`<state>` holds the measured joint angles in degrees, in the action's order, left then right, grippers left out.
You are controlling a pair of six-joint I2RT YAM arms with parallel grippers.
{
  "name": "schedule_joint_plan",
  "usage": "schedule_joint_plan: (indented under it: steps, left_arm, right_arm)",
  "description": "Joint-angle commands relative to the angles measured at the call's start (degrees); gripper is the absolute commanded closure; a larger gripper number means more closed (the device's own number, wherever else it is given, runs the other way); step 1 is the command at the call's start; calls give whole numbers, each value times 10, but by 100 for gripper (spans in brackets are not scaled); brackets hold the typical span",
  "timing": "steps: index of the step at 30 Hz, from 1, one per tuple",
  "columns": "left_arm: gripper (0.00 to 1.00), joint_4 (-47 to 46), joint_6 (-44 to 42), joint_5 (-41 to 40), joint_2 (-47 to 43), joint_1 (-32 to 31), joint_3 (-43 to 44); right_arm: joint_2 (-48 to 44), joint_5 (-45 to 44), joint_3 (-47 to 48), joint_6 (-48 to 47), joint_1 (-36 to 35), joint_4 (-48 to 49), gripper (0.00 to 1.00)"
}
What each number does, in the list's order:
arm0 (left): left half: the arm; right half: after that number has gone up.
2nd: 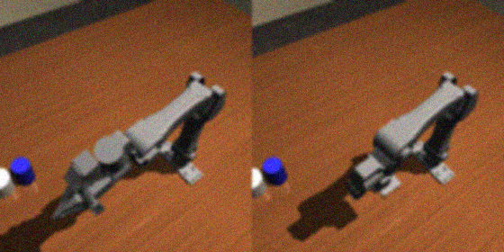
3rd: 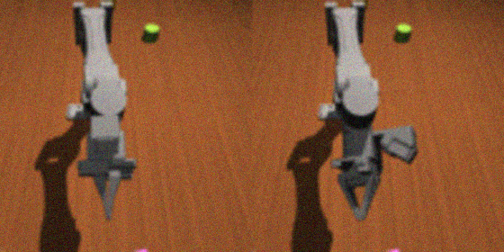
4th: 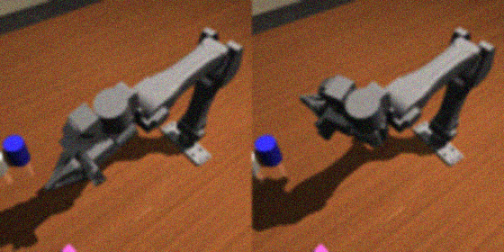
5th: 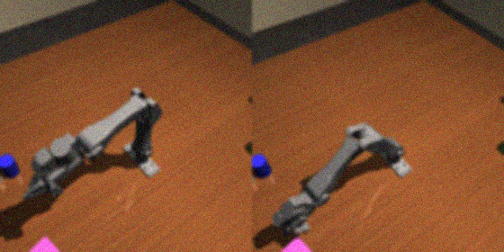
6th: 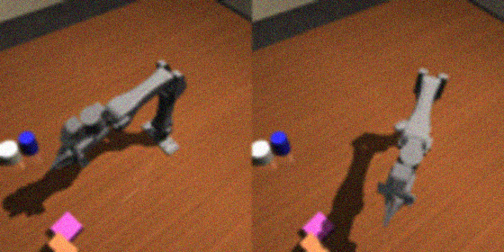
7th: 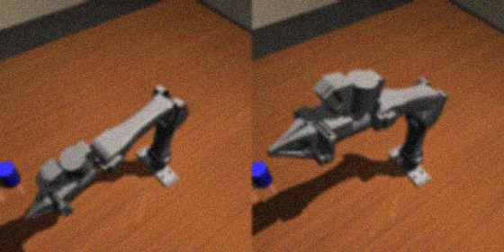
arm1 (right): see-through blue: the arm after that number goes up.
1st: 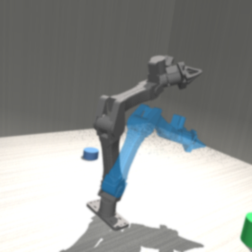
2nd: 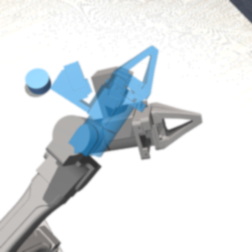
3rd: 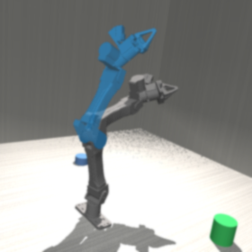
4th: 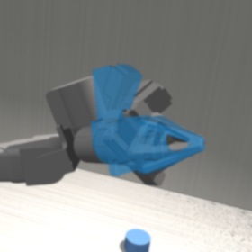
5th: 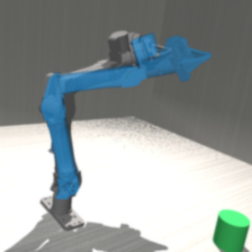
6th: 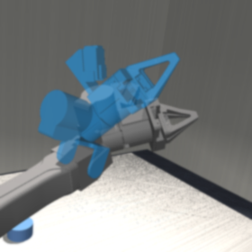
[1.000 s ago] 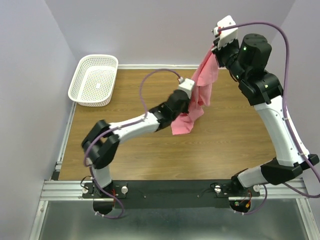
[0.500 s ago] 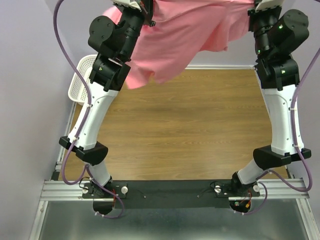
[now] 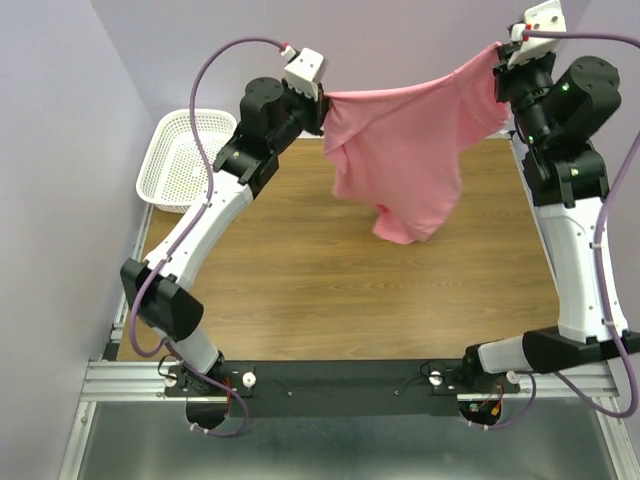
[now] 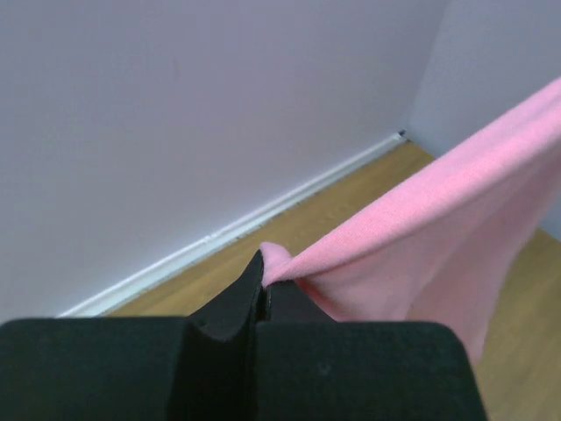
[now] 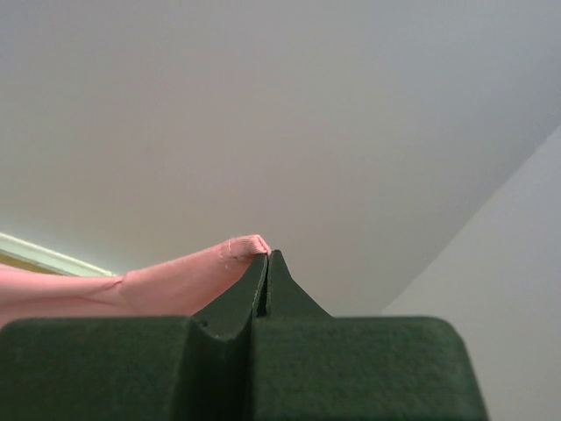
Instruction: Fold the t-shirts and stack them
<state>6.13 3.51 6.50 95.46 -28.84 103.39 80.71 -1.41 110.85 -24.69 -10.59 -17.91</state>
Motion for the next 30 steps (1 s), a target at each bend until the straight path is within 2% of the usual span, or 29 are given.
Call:
schedule_joint_plan:
  steps: [1, 4, 8, 11, 15, 18, 19, 23, 24, 27, 29, 30]
  left_arm:
    - [100, -93, 19, 95, -120, 1, -28]
    - [100, -109, 47, 125, -133, 1, -31]
    - [100, -124, 74, 125, -113, 1, -23]
    - [100, -118, 79, 113, -68, 1, -11]
    - [100, -81, 84, 78, 14, 4, 48]
    - [100, -65, 102, 49, 87, 18, 101]
    - [100, -62, 106, 37, 120, 25, 145]
    - [100, -62, 143, 35, 190, 38, 274]
    - [100, -62, 148, 41, 198, 38, 322]
    - [100, -72, 156, 63, 205, 38, 357]
    - [100, -86, 148, 85, 167, 37, 320]
    - [100, -112, 139, 90, 145, 35, 253]
  right_arm:
    - [-67, 51, 8, 6, 4, 17, 99]
    - [-71, 31, 37, 8, 4, 2, 99]
    - [-59, 4, 24, -7, 4, 4, 99]
    - [-36, -5, -4, -5, 4, 10, 99]
    - [26, -9, -7, 17, 4, 23, 99]
    - [103, -23, 49, 37, 4, 30, 99]
    - [147, -30, 98, 41, 5, 30, 99]
    - [225, -69, 220, 52, 4, 31, 99]
    - [228, -71, 236, 52, 5, 31, 99]
    - [201, -65, 234, 54, 5, 31, 99]
    - [164, -61, 200, 47, 6, 33, 99]
    - [117, -57, 153, 45, 7, 37, 99]
